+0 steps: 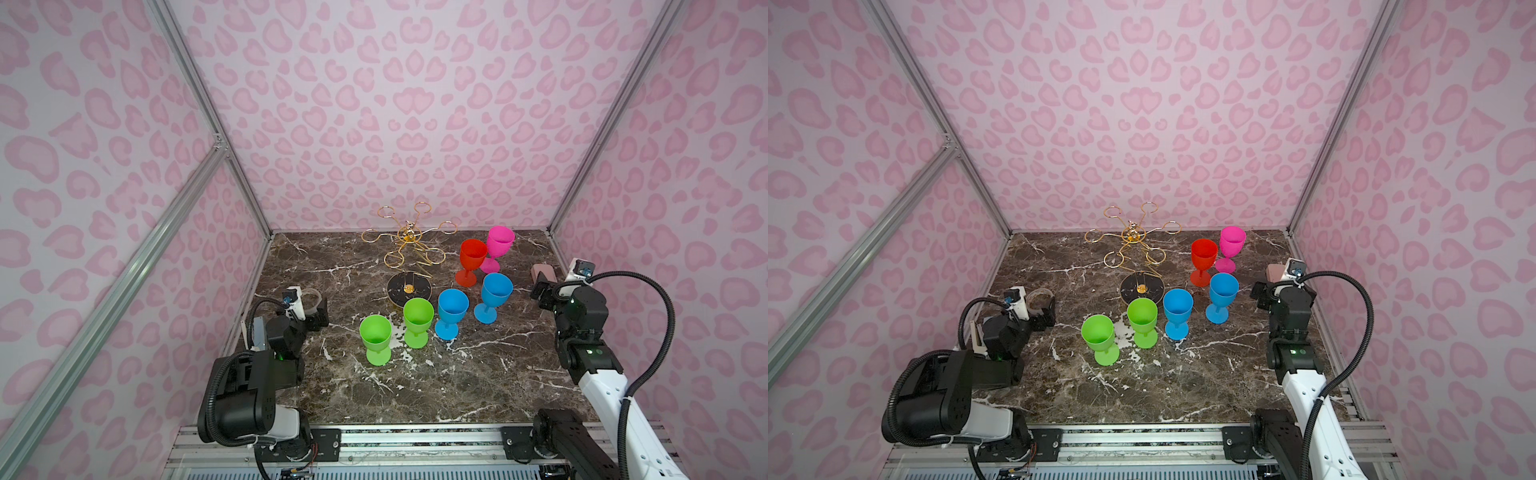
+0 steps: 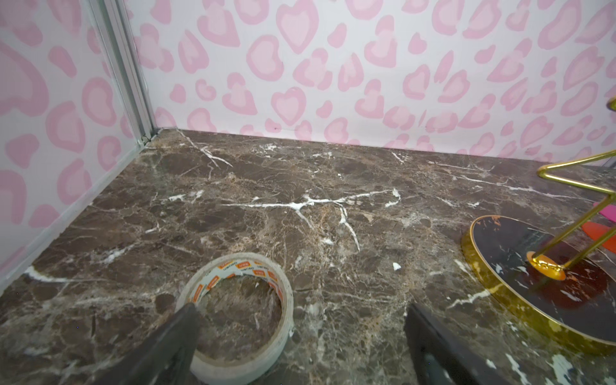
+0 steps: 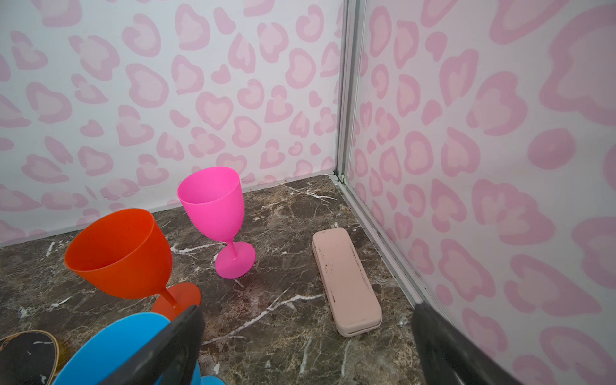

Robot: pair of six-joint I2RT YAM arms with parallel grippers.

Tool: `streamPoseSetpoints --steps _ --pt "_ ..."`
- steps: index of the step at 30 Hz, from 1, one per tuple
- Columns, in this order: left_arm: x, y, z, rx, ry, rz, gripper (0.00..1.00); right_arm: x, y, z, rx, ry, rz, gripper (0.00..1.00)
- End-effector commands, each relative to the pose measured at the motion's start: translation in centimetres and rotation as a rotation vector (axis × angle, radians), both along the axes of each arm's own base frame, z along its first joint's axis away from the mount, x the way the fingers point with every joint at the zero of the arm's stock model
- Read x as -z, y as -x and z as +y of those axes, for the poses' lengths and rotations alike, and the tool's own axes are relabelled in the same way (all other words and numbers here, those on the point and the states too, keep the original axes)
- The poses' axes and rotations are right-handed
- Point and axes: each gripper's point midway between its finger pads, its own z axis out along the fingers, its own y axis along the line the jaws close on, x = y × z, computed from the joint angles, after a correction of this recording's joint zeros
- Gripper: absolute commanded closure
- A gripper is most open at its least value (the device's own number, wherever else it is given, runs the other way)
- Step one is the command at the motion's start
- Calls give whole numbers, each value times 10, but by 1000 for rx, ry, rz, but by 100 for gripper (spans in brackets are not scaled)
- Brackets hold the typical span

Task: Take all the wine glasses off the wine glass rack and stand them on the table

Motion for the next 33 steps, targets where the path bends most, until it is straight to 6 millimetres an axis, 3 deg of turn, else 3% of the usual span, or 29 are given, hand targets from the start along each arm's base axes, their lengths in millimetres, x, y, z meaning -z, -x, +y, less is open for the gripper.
streamPoseSetpoints --steps 1,6,17,26,33 --pt "-14 -3 -3 15 -21 -61 3 -5 -3 -3 14 11 -50 2" --pt "-6 -19 5 -64 -41 20 3 5 -11 0 -10 27 -20 2" --pt "-5 -18 -18 71 -73 20 3 39 -24 1 -23 59 51 2" --pt "-4 -20 -19 81 -72 27 3 79 -32 0 -26 57 137 2" --pt "-5 -20 -20 81 -74 28 3 95 -31 1 -30 52 138 2"
